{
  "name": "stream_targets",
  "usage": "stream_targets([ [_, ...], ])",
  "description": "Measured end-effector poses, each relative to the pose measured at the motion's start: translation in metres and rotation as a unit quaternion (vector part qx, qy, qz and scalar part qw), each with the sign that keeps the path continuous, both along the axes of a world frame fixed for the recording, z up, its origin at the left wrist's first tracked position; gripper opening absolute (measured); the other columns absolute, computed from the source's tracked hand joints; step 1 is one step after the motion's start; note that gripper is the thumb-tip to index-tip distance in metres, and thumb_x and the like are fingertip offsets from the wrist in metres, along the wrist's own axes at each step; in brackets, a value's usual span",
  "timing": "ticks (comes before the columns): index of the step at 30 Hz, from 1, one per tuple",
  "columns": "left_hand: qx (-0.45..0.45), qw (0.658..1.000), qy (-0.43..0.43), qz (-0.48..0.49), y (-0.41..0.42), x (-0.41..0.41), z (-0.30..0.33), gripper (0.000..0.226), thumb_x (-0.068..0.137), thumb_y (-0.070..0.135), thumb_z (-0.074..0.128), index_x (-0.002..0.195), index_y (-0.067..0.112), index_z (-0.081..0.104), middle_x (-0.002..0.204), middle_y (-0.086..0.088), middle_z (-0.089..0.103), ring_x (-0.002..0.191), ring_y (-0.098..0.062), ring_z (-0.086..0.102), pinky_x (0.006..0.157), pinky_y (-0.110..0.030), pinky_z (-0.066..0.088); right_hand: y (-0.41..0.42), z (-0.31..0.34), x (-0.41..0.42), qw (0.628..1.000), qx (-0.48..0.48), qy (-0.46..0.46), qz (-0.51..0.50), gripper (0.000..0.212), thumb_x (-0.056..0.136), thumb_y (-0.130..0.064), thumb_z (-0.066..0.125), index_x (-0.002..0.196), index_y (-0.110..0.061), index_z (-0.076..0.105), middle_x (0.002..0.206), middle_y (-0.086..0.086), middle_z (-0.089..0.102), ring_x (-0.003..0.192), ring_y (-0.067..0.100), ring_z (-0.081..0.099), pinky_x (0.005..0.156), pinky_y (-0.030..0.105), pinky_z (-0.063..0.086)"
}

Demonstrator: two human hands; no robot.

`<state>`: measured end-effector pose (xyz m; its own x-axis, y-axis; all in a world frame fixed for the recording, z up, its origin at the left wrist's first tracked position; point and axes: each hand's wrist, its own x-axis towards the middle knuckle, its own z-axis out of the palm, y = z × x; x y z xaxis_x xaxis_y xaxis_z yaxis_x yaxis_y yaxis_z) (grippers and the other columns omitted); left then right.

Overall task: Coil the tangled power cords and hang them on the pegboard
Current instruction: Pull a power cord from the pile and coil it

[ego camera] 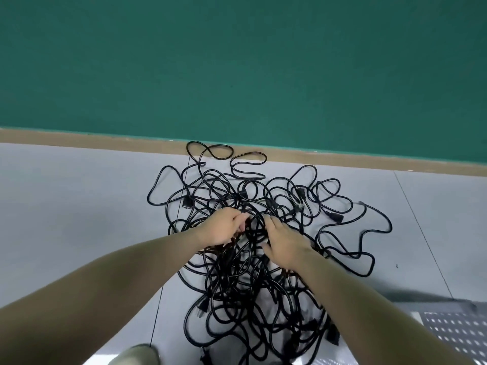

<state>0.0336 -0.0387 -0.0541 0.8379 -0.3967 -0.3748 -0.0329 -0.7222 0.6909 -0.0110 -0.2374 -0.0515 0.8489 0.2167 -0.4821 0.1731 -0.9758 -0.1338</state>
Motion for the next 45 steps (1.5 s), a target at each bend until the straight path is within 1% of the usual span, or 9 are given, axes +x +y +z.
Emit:
stream_targets([
  [11, -0.094, 0.986, 0.023, 0.139, 0.021, 0.039, 0.021, 0.053, 0.112, 0.036, 0.035, 0.085, 0.001, 0.065, 0.064, -0.015, 0.064, 0.049, -0.016, 0.059, 0.048, -0.024, 0.048, 0.024, -0.009, 0.037, 0.98, 0.178, 0.011, -0.088, 0.068, 0.109, -0.046, 0.034, 0.165, -0.019, 0.007, 0.166, 0.009, 0.03, 0.144, 0.027, 0.044, 0.116, 0.049, 0.04],
  [16, -0.003, 0.993, 0.002, 0.115, 0.039, 0.055, 0.023, 0.044, 0.112, 0.031, 0.037, 0.106, 0.007, 0.073, 0.105, -0.005, 0.071, 0.096, -0.02, 0.065, 0.085, -0.029, 0.045, 0.028, -0.011, 0.046, 0.944, 0.244, 0.083, -0.206, 0.06, 0.109, -0.049, 0.032, 0.162, -0.023, 0.022, 0.121, 0.001, 0.052, 0.119, 0.026, 0.058, 0.113, 0.047, 0.042],
  [20, 0.172, 0.985, 0.016, -0.019, 0.06, 0.054, 0.013, 0.036, 0.107, 0.023, 0.044, 0.137, 0.02, 0.061, 0.133, -0.005, 0.064, 0.116, -0.026, 0.062, 0.1, -0.037, 0.05, 0.031, -0.005, 0.042, 0.941, 0.25, 0.116, -0.198, 0.054, 0.112, -0.045, 0.023, 0.152, -0.017, 0.045, 0.138, 0.005, 0.058, 0.127, 0.02, 0.051, 0.113, 0.038, 0.036],
  [26, 0.328, 0.935, -0.055, -0.125, 0.061, 0.045, 0.019, 0.03, 0.106, 0.032, 0.045, 0.084, 0.016, 0.058, 0.091, -0.006, 0.064, 0.084, -0.028, 0.056, 0.086, -0.038, 0.049, 0.036, -0.009, 0.047, 0.924, 0.276, 0.137, -0.229, 0.064, 0.109, -0.055, 0.017, 0.131, -0.019, 0.065, 0.111, 0.004, 0.072, 0.103, 0.017, 0.063, 0.103, 0.036, 0.041],
  [29, 0.233, 0.969, -0.041, -0.068, 0.066, 0.046, 0.022, 0.044, 0.106, 0.032, 0.048, 0.066, 0.017, 0.045, 0.069, -0.002, 0.053, 0.068, -0.025, 0.048, 0.068, -0.034, 0.043, 0.046, -0.011, 0.054, 0.904, 0.3, 0.139, -0.27, 0.061, 0.109, -0.058, 0.019, 0.104, -0.027, 0.072, 0.088, -0.001, 0.076, 0.083, 0.013, 0.063, 0.099, 0.039, 0.046],
  [32, 0.105, 0.994, -0.02, -0.011, 0.069, 0.046, 0.036, 0.048, 0.107, 0.028, 0.049, 0.063, 0.016, 0.036, 0.064, -0.004, 0.04, 0.059, -0.02, 0.035, 0.058, -0.033, 0.032, 0.059, -0.003, 0.058, 0.887, 0.324, 0.153, -0.291, 0.044, 0.109, -0.049, 0.036, 0.11, -0.023, 0.071, 0.086, -0.004, 0.078, 0.094, 0.016, 0.068, 0.102, 0.039, 0.048],
  [38, -0.006, 0.997, -0.024, 0.067, 0.066, 0.047, 0.093, 0.045, 0.107, 0.034, 0.052, 0.068, 0.016, 0.037, 0.061, 0.001, 0.028, 0.055, -0.017, 0.025, 0.051, -0.031, 0.024, 0.08, 0.05, 0.065, 0.738, 0.547, 0.16, -0.362, 0.026, 0.099, -0.01, 0.054, 0.124, -0.009, 0.045, 0.105, 0.007, 0.079, 0.097, 0.021, 0.077, 0.101, 0.041, 0.052],
  [41, -0.052, 0.995, -0.003, 0.082, 0.064, 0.038, 0.132, 0.035, 0.106, 0.037, 0.053, 0.08, 0.015, 0.053, 0.059, 0.003, 0.031, 0.051, -0.017, 0.029, 0.052, -0.031, 0.028, 0.084, 0.103, 0.074, 0.635, 0.638, 0.172, -0.4, 0.018, 0.103, -0.017, 0.046, 0.099, -0.009, 0.061, 0.097, 0.008, 0.075, 0.094, 0.024, 0.072, 0.097, 0.038, 0.048],
  [45, -0.041, 0.997, -0.037, 0.049, 0.055, 0.018, 0.198, 0.041, 0.105, 0.039, 0.054, 0.077, 0.014, 0.066, 0.058, -0.001, 0.037, 0.05, -0.021, 0.038, 0.057, -0.03, 0.041, 0.078, 0.183, 0.08, 0.594, 0.678, 0.117, -0.418, 0.037, 0.11, -0.036, 0.045, 0.084, -0.013, 0.056, 0.07, 0.004, 0.061, 0.076, 0.025, 0.064, 0.08, 0.037, 0.053],
])
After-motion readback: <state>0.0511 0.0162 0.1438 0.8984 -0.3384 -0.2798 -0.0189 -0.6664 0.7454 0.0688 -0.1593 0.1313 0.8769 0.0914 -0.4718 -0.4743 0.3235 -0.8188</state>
